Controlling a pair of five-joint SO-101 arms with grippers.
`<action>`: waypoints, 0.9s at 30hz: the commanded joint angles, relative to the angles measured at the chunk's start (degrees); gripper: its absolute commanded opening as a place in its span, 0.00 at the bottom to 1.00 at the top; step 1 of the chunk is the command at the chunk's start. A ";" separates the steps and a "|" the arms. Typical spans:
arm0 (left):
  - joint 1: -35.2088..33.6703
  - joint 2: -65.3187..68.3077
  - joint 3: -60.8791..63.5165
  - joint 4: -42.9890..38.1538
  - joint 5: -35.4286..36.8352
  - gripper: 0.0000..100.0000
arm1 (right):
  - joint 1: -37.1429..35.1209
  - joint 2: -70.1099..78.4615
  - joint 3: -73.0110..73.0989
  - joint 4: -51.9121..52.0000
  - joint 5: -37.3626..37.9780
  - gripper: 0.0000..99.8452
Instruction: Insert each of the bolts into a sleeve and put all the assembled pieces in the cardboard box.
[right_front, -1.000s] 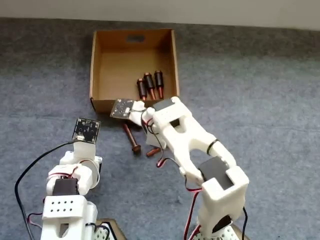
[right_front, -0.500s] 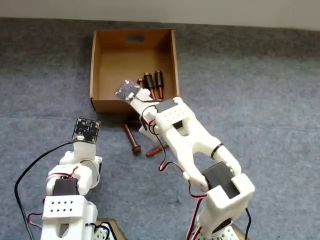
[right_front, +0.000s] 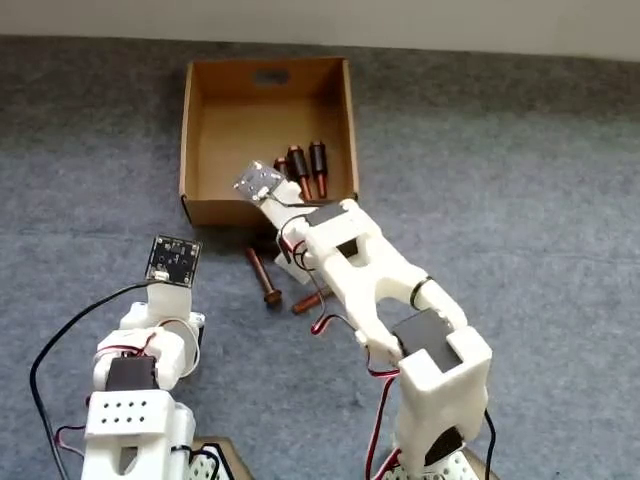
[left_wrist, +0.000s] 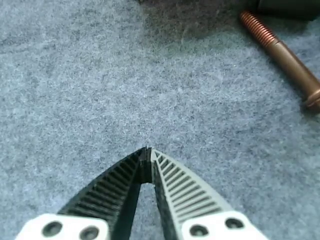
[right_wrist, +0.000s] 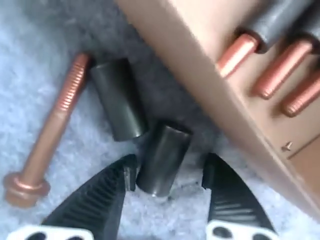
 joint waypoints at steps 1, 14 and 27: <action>-0.04 -0.04 -0.22 -1.05 0.18 0.02 | 0.75 0.04 -2.42 -0.84 -0.79 0.16; -0.04 -0.04 -0.22 -1.05 0.18 0.02 | 7.08 -10.77 4.53 0.04 -0.79 0.01; -0.04 -0.04 -0.22 -1.05 0.18 0.02 | 26.86 -37.85 28.18 0.04 -0.88 0.01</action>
